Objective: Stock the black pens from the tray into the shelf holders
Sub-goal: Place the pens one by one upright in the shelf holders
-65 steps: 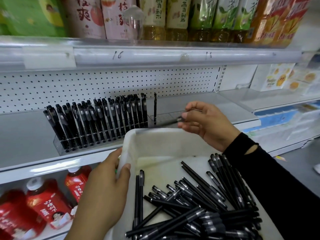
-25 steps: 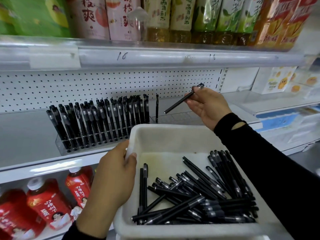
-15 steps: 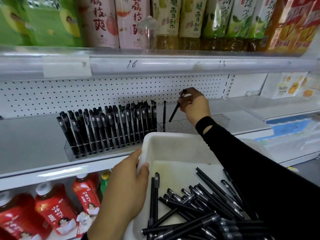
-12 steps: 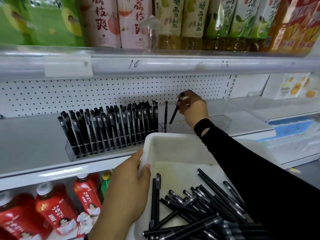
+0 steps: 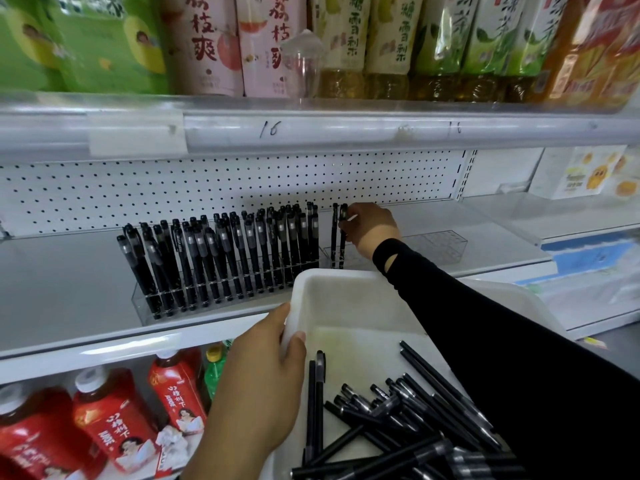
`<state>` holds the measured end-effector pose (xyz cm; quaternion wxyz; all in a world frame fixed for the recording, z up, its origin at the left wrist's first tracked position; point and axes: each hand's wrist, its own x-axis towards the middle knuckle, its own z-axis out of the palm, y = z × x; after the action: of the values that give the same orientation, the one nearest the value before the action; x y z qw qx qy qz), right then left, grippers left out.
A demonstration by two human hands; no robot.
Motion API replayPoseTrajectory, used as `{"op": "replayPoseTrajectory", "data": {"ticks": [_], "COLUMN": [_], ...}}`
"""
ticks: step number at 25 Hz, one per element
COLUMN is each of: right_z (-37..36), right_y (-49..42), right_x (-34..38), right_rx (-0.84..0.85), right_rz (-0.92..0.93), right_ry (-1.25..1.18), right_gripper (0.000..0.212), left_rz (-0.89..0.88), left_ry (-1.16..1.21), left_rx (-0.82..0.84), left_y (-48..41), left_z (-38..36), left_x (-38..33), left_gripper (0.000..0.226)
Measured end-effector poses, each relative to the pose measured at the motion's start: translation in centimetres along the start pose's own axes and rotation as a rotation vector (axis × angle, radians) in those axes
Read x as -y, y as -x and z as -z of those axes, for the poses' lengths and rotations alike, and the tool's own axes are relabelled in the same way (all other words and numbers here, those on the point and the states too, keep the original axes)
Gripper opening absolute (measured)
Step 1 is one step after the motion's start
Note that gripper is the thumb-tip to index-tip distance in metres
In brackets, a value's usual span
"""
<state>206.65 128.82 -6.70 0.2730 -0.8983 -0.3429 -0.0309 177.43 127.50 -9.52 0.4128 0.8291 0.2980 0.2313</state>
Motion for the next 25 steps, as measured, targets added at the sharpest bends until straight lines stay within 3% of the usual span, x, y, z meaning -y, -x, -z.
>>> {"op": "replayPoseTrajectory", "data": {"ticks": [5, 9, 11, 13, 15, 17, 20, 25], "right_z": [1.0, 5.5, 8.9, 11.0, 10.6, 8.9, 7.0, 5.3], "right_y": [1.0, 5.6, 8.9, 11.8, 13.8, 15.1, 15.5, 15.7], "right_x": [-0.6, -0.7, 0.0, 0.8, 0.2, -1.3, -3.0, -3.1], "right_rx": [0.074, -0.099, 0.088, 0.511, 0.789, 0.846, 0.820, 0.754], "right_rz": [-0.093, 0.059, 0.152, 0.156, 0.072, 0.036, 0.035, 0.056], "right_ry": [0.006, -0.025, 0.014, 0.228, 0.489, 0.666, 0.781, 0.717], "right_gripper": [0.039, 0.016, 0.027, 0.030, 0.022, 0.025, 0.047, 0.034], "left_rz": [-0.007, 0.014, 0.014, 0.016, 0.017, 0.016, 0.013, 0.010], "left_ry": [-0.004, -0.017, -0.026, -0.026, -0.037, -0.042, -0.035, -0.030], "left_rx": [-0.001, -0.016, -0.015, -0.012, -0.014, -0.012, -0.017, -0.022], "left_y": [0.1, -0.1, -0.1, -0.1, -0.1, 0.1, 0.3, 0.3], "left_z": [0.2, 0.1, 0.0, -0.1, -0.1, -0.1, -0.1, 0.1], "left_x": [-0.1, 0.0, 0.0, 0.0, 0.0, -0.1, -0.4, -0.3], "left_gripper": [0.036, 0.037, 0.037, 0.037, 0.038, 0.039, 0.038, 0.039]}}
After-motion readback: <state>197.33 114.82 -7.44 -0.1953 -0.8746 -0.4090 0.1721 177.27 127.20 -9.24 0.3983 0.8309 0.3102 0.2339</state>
